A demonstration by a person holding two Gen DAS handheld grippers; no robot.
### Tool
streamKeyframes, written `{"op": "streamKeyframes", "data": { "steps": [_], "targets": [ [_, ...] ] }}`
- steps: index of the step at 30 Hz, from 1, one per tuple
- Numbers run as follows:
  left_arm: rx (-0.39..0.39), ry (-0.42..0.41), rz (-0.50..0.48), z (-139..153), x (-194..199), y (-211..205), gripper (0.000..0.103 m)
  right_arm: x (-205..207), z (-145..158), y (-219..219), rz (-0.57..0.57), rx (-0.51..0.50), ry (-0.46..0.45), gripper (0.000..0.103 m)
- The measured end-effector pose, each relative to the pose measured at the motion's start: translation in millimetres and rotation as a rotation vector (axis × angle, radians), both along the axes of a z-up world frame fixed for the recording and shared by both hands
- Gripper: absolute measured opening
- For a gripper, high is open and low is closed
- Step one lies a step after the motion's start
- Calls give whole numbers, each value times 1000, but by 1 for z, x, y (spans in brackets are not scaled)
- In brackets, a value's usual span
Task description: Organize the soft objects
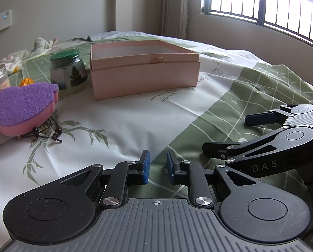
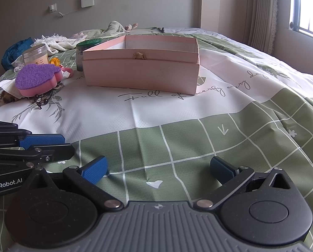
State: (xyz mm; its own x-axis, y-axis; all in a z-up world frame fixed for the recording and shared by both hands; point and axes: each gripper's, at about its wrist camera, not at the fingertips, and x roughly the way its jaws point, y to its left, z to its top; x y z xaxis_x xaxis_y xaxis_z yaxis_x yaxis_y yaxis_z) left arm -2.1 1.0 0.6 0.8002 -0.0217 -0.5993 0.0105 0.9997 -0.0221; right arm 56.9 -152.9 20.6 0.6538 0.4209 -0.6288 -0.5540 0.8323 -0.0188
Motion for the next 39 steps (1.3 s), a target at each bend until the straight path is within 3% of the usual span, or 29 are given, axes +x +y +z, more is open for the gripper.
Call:
{"op": "streamKeyframes", "data": {
  "steps": [39],
  "targets": [
    [-17, -4, 0, 1, 1, 3, 22, 1, 0, -1, 2, 11, 5, 103]
  ]
}}
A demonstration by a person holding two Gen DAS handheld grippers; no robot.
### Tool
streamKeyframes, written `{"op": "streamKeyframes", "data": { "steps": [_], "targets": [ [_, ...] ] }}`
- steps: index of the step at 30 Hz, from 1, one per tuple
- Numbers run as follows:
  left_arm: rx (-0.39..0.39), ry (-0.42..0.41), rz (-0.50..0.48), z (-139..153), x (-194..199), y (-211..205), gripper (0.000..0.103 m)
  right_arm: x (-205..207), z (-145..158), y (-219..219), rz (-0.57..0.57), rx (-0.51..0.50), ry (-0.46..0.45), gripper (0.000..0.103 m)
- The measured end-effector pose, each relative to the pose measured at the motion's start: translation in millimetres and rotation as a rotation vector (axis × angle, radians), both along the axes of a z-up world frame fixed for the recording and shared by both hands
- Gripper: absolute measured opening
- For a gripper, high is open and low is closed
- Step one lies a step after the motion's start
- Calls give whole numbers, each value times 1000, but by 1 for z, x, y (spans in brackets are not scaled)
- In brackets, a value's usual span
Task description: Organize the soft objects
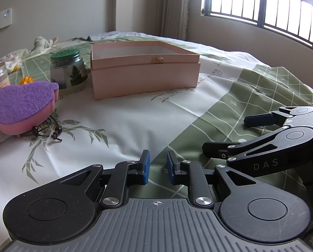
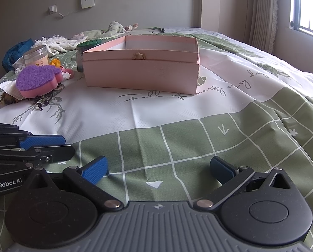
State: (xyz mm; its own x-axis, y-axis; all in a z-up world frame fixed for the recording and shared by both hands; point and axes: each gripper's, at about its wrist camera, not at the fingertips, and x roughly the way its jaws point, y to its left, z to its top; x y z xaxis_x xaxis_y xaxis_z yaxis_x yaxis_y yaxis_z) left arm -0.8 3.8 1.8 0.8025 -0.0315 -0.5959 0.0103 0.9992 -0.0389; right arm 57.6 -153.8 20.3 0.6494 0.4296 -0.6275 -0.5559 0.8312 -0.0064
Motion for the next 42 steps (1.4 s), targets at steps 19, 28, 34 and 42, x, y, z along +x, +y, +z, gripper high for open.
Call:
{"op": "streamKeyframes", "data": {
  "steps": [19, 28, 34, 42],
  "targets": [
    [4, 21, -1, 2, 2, 0, 22, 23, 14, -4, 66, -8, 151, 103],
    [4, 78, -52, 11, 10, 5, 21, 68, 20, -58, -166, 445, 518, 103],
    [-87, 135, -99, 45, 10, 44, 21, 103, 22, -59, -303, 496, 738, 103],
    [-15, -4, 60, 121, -3, 162, 21, 73, 25, 45, -25, -226, 500, 103]
  ]
}}
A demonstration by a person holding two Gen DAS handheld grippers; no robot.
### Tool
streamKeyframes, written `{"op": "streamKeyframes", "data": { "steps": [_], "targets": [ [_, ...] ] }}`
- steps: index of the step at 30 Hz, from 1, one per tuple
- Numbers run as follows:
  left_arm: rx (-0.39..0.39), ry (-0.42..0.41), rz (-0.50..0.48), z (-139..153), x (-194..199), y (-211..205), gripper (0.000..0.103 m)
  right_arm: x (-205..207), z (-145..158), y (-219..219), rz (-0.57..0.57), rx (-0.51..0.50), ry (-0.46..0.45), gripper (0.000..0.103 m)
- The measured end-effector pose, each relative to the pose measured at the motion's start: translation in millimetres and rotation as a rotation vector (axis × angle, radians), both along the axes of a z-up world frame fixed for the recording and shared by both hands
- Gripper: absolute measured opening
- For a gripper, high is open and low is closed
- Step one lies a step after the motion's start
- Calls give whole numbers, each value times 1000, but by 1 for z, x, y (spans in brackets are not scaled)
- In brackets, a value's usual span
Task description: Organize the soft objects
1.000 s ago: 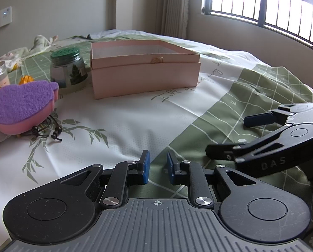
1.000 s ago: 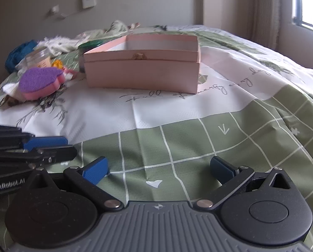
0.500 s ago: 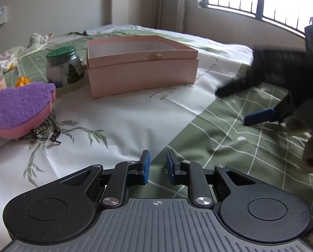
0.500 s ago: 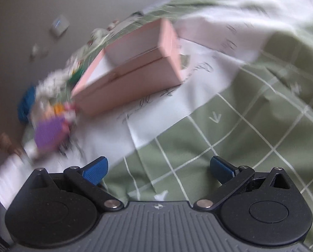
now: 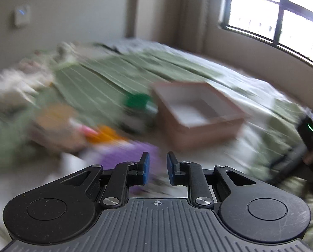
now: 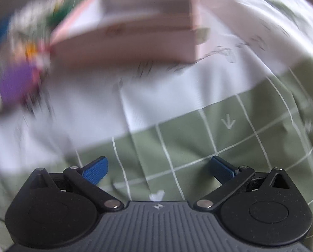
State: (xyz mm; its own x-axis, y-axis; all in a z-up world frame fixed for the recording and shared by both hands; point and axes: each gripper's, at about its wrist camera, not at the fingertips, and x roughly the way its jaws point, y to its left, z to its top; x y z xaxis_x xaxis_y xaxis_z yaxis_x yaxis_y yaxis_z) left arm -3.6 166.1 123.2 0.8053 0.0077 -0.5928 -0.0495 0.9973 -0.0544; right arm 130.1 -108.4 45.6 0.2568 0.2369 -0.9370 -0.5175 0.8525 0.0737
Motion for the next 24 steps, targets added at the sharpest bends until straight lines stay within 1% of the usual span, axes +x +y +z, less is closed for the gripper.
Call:
{"op": "streamKeyframes", "data": {
  "steps": [1, 2, 3, 4, 5, 6, 7, 8, 9, 11, 12, 13, 14, 15, 16, 18, 20, 21, 22, 24],
  "targets": [
    [22, -10, 20, 4, 1, 15, 21, -4, -3, 9, 30, -62, -13, 103],
    [34, -14, 55, 9, 4, 35, 21, -9, -4, 14, 26, -88, -25, 103],
    [26, -13, 97, 15, 7, 54, 21, -9, -5, 15, -4, -94, -12, 103],
    [5, -14, 146, 21, 12, 73, 21, -8, -5, 16, -8, -100, -3, 103],
    [-42, -14, 208, 28, 20, 95, 21, -6, -5, 18, -1, -107, 10, 103],
    [-101, -3, 259, 31, 27, 115, 22, -3, -5, 19, 4, -111, 31, 103],
    [-189, 31, 313, 34, 41, 140, 22, 1, -6, 20, 4, -115, 50, 103],
    [-271, 73, 346, 35, 53, 161, 22, 4, -6, 22, 1, -124, 62, 103],
    [-384, 154, 381, 31, 73, 187, 22, 4, -5, 25, 1, -138, 66, 103],
    [-545, 255, 442, 20, 98, 227, 22, 3, -5, 31, 6, -162, 57, 103],
    [-612, 272, 472, 13, 108, 243, 22, 2, -5, 33, 8, -164, 52, 103],
    [-649, 278, 492, 8, 113, 253, 22, 1, -6, 34, 7, -162, 49, 103],
    [-661, 290, 513, 2, 120, 261, 22, 0, -6, 32, 6, -157, 48, 103],
    [-633, 326, 536, -4, 125, 263, 22, 0, -6, 32, 5, -153, 47, 103],
    [-583, 361, 559, -8, 130, 263, 22, -2, -6, 31, 3, -152, 47, 103],
    [-435, 421, 574, -17, 138, 257, 23, -2, -7, 30, 4, -159, 47, 103],
    [-326, 457, 569, -30, 140, 249, 30, 2, -6, 37, 20, -165, 50, 103],
    [-318, 462, 570, -37, 139, 248, 38, 0, -4, 41, 35, -168, 43, 103],
    [-330, 463, 569, -44, 137, 248, 39, 1, -1, 46, 54, -170, 26, 103],
    [-398, 423, 576, -55, 131, 253, 39, 1, 8, 56, 78, -166, -14, 103]
  ]
}}
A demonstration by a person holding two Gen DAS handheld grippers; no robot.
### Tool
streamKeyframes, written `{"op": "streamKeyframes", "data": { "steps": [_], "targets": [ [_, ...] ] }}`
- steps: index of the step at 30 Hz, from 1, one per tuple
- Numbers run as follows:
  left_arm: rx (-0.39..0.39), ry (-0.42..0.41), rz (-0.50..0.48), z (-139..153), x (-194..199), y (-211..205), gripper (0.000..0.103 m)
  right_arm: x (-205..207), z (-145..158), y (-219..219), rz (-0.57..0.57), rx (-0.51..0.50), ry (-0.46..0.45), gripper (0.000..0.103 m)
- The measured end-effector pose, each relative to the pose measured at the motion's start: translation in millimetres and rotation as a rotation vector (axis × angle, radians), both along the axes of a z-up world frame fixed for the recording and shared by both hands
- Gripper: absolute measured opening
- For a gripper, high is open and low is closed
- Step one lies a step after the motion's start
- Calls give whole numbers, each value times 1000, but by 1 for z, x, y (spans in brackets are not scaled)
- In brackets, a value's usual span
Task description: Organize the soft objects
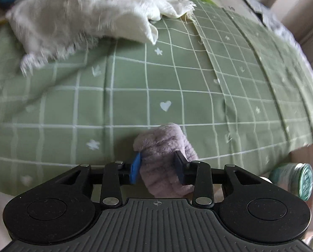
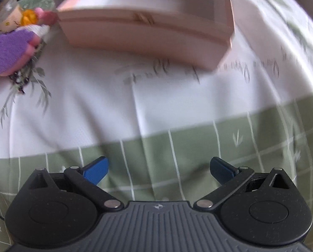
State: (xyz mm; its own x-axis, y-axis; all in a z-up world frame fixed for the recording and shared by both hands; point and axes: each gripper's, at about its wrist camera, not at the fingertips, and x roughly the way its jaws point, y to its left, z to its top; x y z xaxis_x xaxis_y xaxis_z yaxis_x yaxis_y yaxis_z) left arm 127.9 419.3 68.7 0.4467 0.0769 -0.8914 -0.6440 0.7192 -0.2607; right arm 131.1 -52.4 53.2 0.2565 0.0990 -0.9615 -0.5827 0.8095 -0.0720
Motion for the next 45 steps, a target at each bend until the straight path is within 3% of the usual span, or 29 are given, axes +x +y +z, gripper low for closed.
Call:
{"op": "streamKeyframes", "data": {
  "steps": [3, 11, 17, 20, 23, 25, 31, 34, 36, 41, 45],
  "targets": [
    [-6, -98, 15, -4, -4, 2, 42, 0, 15, 12, 36, 27, -21, 103],
    [-52, -265, -74, -7, 2, -7, 43, 7, 55, 29, 45, 33, -68, 103],
    [-15, -305, -134, -16, 14, -16, 44, 24, 81, 33, -18, 20, -113, 103],
    [-39, -300, -142, -17, 18, -13, 35, 25, 95, 38, -29, -4, -138, 103],
    [-133, -347, -122, -15, 15, 0, 8, 23, 110, 48, -24, -20, -163, 103],
    [-174, -393, -115, -11, 9, 7, 8, 23, 125, 59, -18, -25, -187, 103],
    [-193, -443, -164, 2, -2, 8, 8, 18, 161, 107, -14, -54, -233, 103],
    [-166, -422, -127, 4, -9, 13, 10, 7, 170, 139, 42, -51, -242, 103],
    [-98, -361, -131, 12, -19, 15, 14, 2, 175, 166, 70, -43, -250, 103],
    [123, -238, -338, 45, -51, -1, 14, 35, 165, 256, -6, 77, -104, 103],
    [88, -216, -360, 49, -63, -5, 14, 83, 124, 341, -82, 146, 48, 103]
  ]
}}
